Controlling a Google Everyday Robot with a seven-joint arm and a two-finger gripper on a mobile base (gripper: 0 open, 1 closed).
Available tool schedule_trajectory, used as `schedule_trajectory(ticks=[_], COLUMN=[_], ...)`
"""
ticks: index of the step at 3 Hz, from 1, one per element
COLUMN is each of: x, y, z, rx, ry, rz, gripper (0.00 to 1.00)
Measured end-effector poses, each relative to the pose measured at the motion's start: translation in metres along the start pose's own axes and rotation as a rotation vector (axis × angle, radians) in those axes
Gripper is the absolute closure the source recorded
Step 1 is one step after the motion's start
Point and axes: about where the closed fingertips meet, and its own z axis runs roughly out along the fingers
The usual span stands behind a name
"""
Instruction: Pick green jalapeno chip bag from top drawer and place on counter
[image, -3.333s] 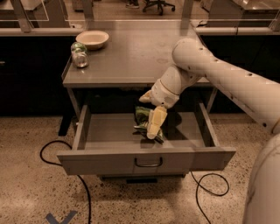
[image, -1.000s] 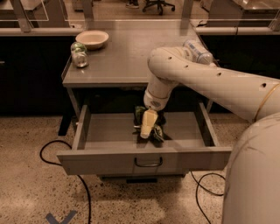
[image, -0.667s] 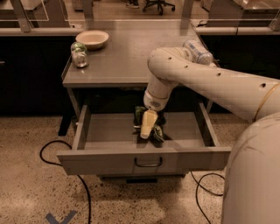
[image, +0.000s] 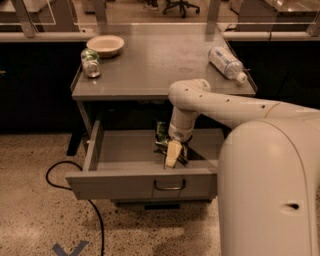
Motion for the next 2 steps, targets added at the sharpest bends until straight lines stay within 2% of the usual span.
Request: schedule_trajectory(ticks=[1,2], x=[0.0036,0.0036], y=[0.0009,0.0009], z=[0.0122,0.0122], rx=[-0.017,-0.017], ry=[0.010,0.010], rz=[0.006,0.006], gripper=[0.00,0.19])
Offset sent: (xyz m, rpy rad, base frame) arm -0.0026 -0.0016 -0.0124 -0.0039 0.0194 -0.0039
